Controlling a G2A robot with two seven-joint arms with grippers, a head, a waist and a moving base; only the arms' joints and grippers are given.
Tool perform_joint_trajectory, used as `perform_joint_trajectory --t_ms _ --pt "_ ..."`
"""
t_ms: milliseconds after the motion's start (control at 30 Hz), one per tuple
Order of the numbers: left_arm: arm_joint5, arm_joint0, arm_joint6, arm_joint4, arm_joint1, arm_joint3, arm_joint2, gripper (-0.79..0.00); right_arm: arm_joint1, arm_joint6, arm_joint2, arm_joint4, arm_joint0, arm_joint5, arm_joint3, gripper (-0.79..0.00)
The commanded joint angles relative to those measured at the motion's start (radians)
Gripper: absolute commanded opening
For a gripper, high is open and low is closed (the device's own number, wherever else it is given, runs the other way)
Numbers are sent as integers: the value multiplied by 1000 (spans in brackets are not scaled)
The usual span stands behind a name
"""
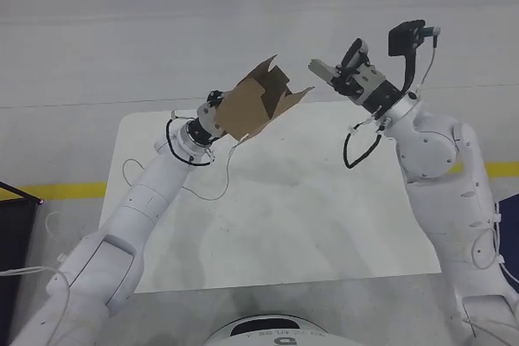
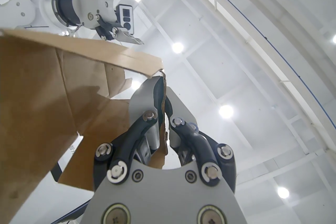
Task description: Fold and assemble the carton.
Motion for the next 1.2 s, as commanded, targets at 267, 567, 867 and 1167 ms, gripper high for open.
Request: perform_joint_trajectory --t_ms 267,567,867,1167 --pt "-20 -14 -19 55 -4 29 -13 -785 12 112 16 -56 -57 -4 -123 0" --pt "-32 -20 -32 80 -16 42 -24 -785 5 209 -74 -60 33 22 -78 0" --pt "-31 -20 -31 92 -23 47 -38 -785 -11 251 -192 -88 119 34 -55 0" --pt "-24 -19 -24 96 -29 33 -51 -785 -24 353 -287 -210 209 126 -42 0"
